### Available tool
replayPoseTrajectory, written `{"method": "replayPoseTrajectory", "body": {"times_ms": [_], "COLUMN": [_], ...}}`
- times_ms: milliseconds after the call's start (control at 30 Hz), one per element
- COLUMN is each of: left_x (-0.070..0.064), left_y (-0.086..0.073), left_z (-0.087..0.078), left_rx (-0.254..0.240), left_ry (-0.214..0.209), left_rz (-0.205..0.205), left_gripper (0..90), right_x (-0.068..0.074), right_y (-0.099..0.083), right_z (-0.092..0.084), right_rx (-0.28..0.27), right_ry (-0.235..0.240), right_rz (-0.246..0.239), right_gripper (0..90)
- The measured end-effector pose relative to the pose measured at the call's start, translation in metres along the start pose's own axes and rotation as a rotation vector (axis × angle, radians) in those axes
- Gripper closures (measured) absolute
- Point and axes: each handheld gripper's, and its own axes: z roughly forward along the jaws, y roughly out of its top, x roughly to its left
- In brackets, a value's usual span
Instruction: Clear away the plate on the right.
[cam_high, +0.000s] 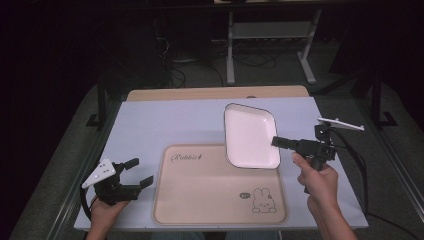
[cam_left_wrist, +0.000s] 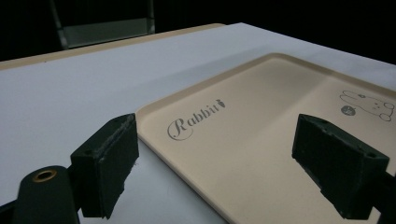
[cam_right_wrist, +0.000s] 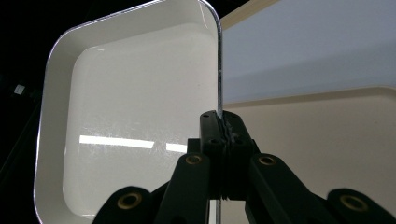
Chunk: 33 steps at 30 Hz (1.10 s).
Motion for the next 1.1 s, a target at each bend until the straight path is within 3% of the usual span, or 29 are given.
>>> {"method": "replayPoseTrajectory", "body": {"times_ms": [200,367,1100], "left_x": [0.0,0.0,0.001], "left_y": [0.0,0.0,0.0], "left_z": [0.0,0.0,-0.002], "left_rx": [-0.001,0.001,-0.006], "left_ry": [0.0,0.0,0.001], "left_rz": [-0.003,-0.001,-0.006], "left_gripper": [14.4,14.4,14.4], "right_x": [0.01,0.014,0.003], "right_y": [-0.003,-0.004,-0.033], "right_z": [0.005,0.013,0.057], "right_rx": [-0.012,-0.008,0.041], "right_ry": [-0.031,-0.031,-0.08], "right_rz": [-0.042,-0.054,-0.026], "right_gripper": [88.2,88.3,88.2]}}
